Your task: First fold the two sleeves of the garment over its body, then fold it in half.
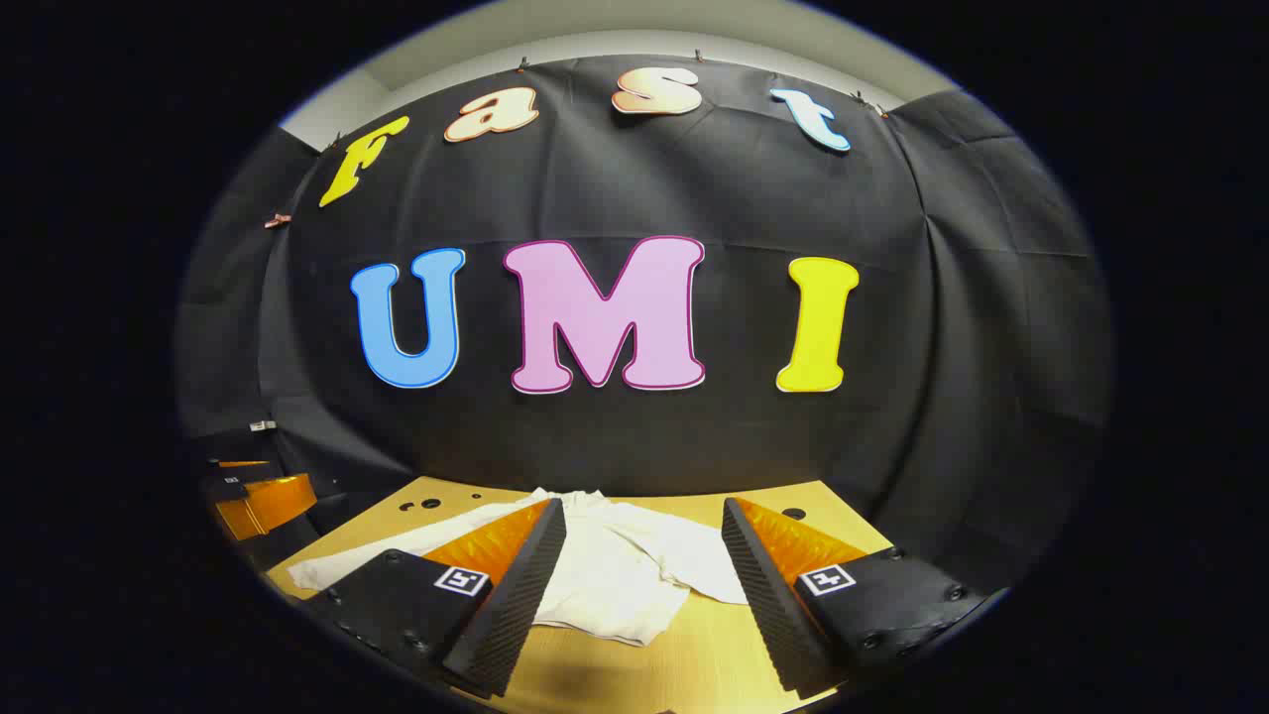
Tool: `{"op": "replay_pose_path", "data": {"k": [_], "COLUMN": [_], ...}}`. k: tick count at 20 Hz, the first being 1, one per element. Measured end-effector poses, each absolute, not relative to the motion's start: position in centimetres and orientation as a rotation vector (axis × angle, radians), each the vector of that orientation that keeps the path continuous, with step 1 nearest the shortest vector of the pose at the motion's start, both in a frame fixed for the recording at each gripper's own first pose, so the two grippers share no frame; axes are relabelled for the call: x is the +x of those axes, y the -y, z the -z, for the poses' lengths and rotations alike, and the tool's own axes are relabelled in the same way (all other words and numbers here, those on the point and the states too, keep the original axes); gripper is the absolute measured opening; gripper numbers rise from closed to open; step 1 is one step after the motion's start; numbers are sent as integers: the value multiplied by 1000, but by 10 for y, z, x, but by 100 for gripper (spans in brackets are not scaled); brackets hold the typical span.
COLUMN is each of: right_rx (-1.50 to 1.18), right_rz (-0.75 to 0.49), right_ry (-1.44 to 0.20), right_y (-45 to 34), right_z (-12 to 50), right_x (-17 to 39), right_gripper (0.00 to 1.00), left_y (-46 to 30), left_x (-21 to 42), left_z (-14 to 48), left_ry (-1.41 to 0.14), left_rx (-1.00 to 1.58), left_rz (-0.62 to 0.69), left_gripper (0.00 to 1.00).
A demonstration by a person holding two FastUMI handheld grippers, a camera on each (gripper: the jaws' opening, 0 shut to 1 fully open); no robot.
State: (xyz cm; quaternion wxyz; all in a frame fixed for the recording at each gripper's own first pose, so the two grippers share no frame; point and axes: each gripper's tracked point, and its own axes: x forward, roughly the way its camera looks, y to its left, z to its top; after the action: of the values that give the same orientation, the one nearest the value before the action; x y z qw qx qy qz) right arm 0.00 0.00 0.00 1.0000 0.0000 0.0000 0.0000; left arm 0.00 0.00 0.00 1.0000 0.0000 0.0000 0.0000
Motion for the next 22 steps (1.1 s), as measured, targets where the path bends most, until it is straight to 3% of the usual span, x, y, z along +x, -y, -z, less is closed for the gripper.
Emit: {"op": "replay_pose_path", "data": {"k": [13, 14, 15, 18, 21, 22], "right_rx": [-11, -10, -10, -4, -3, -1], "right_rz": [25, 24, 26, 25, 35, 40], "right_ry": [-98, -104, -102, -106, -120, -123], "right_y": [28, 29, 30, 35, 46, 50], "right_z": [38, 39, 38, 40, 48, 50], "right_x": [14, 15, 15, 20, 27, 29], "right_gripper": [96, 96, 96, 97, 96, 96], "left_y": [10, 12, 14, 16, 17, 17], "left_x": [7, 8, 8, 8, 9, 8], "left_z": [2, 3, 3, 8, 13, 15], "left_ry": [-13, -12, -13, -21, -34, -36], "left_rx": [16, 14, 13, 8, 2, 0], "left_rz": [-6, -4, -4, -11, -22, -26], "left_gripper": [97, 92, 96, 97, 92, 96]}}
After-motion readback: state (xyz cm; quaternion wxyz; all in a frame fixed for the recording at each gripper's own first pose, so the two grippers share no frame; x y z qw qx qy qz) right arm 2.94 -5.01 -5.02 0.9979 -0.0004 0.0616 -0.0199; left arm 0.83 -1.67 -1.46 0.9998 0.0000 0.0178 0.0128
